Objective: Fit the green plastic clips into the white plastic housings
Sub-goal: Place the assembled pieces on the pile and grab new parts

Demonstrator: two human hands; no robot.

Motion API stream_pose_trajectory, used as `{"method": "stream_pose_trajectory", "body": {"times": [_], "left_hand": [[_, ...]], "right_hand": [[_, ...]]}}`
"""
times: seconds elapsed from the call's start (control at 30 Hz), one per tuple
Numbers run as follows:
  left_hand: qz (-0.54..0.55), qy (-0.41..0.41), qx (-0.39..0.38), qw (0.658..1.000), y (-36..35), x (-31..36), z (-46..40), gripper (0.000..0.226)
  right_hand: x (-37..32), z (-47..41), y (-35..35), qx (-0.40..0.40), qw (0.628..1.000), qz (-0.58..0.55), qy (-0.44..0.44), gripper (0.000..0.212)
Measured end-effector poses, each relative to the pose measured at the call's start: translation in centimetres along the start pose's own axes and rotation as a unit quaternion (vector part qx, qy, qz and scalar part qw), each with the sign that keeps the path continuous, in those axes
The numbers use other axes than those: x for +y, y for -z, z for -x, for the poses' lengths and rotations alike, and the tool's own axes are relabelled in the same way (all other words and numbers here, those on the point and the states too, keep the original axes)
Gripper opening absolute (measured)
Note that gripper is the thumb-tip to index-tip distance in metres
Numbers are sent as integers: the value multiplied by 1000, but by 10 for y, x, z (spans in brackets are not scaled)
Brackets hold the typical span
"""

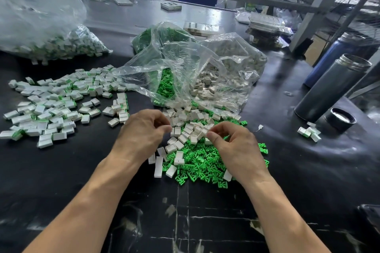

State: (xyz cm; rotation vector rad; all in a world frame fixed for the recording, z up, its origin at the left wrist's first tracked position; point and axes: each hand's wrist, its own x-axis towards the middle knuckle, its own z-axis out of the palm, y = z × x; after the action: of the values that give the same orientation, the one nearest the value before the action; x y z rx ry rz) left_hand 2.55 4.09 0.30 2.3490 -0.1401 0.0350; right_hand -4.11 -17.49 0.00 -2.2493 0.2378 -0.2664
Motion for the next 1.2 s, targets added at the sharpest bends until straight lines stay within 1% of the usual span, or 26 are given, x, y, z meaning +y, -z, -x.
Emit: {"method": "stream_pose_trajectory", "body": {"times": [0.07,0.17,0.3,0.37,0.53,0.8,1.0,1.1,1.2], "left_hand": [[-10,5,2,1000,-6,1,1,12],[-36,13,4,999,-11,0,0,14],[-32,24,-8,999,-14,-3,-3,11],[-18,27,-18,999,-14,-2,-3,7],[4,43,-39,998,-14,-1,-3,11],[11,38,-18,999,-11,3,1,17],[92,34,-1,995,-4,10,4,19],[184,23,-2,983,-2,15,7,18],[267,7,-19,964,-1,20,12,23]], "right_hand": [[-2,1,2,-21,999,47,-4,9],[-4,2,2,-49,996,78,-2,8],[-6,4,0,-68,989,130,16,8],[-6,4,0,-73,988,134,18,10],[-5,3,-1,-89,984,153,19,14],[-9,5,-2,-96,974,197,56,17],[-12,7,-1,-104,970,207,73,15],[-13,8,-1,-105,967,212,96,14],[-14,7,-2,-100,962,223,122,14]]}}
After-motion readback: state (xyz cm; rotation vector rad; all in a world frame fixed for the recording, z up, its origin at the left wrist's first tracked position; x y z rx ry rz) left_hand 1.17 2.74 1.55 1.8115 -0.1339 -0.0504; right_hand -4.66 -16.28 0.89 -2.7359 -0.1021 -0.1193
